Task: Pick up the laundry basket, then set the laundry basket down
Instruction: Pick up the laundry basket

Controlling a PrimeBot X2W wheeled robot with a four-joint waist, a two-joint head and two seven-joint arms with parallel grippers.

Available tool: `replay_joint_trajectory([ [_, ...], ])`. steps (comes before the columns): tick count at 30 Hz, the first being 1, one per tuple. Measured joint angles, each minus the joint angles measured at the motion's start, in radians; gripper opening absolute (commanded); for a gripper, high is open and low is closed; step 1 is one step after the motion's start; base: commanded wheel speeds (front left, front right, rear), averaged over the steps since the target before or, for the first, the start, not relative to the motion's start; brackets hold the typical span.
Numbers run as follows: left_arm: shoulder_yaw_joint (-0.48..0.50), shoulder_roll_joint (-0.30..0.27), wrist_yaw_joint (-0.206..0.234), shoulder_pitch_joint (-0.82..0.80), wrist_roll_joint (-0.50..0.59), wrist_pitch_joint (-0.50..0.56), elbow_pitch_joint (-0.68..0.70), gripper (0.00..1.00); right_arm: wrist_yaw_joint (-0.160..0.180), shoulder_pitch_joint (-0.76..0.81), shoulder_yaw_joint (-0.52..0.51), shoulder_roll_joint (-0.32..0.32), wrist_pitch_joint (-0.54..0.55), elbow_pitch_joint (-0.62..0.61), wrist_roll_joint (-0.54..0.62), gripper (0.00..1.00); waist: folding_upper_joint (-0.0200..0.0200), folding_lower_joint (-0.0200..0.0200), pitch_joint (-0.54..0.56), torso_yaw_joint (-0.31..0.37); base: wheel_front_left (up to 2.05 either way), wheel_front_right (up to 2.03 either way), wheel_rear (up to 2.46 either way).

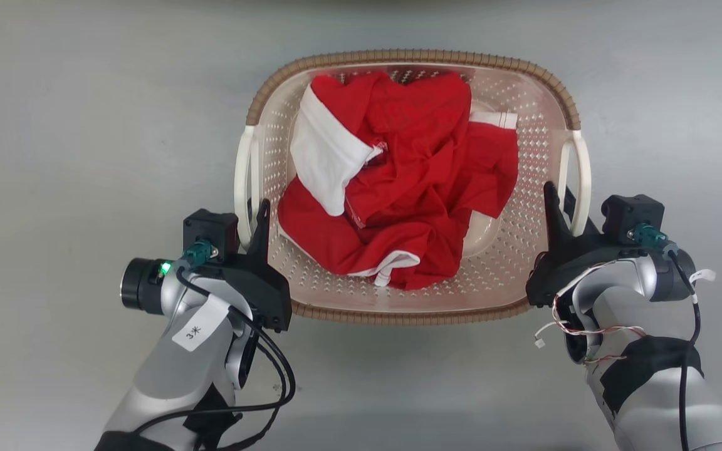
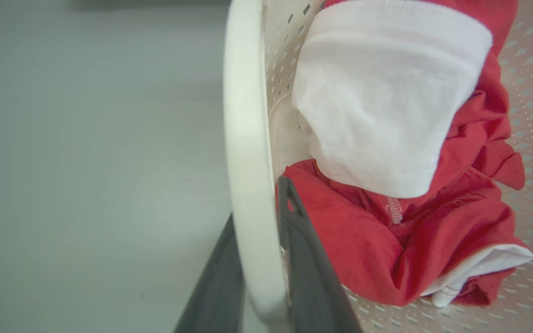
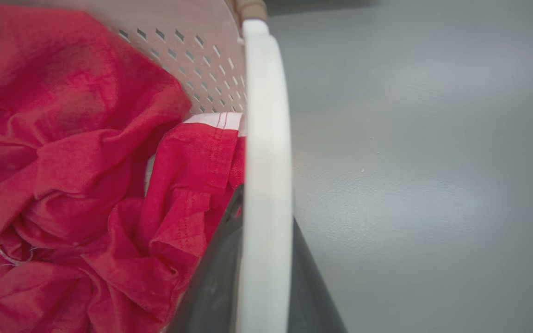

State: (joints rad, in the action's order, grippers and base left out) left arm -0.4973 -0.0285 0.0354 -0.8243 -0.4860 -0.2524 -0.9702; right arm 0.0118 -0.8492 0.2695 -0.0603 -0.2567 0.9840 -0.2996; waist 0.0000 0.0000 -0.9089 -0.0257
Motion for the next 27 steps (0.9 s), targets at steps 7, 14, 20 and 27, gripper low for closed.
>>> replay_joint_trajectory([
  [7, -0.02, 0.0, 0.006, 0.034, -0.035, 0.0, -0.018, 0.0, 0.001, 0.028, 0.053, 0.0, 0.0, 0.03, -0.055, 0.0, 0.0, 0.0, 0.07, -0.004, 0.0, 0.0, 0.0],
  [14, -0.039, 0.0, 0.009, 0.083, -0.076, 0.0, -0.046, 0.0, 0.006, 0.075, 0.133, 0.0, 0.0, 0.038, -0.139, 0.0, 0.0, 0.0, 0.16, -0.009, 0.0, 0.0, 0.0],
  [20, -0.042, 0.001, 0.007, 0.121, -0.087, 0.0, -0.094, 0.0, 0.012, 0.125, 0.207, 0.001, 0.002, 0.037, -0.215, 0.0, 0.0, -0.0001, 0.244, -0.01, 0.0, 0.0, 0.0],
  [27, -0.058, 0.001, -0.006, 0.168, -0.118, 0.0, -0.143, 0.0, 0.031, 0.19, 0.303, 0.002, 0.04, 0.016, -0.328, 0.0, -0.0001, -0.0002, 0.346, -0.007, 0.0, 0.0, 0.0],
])
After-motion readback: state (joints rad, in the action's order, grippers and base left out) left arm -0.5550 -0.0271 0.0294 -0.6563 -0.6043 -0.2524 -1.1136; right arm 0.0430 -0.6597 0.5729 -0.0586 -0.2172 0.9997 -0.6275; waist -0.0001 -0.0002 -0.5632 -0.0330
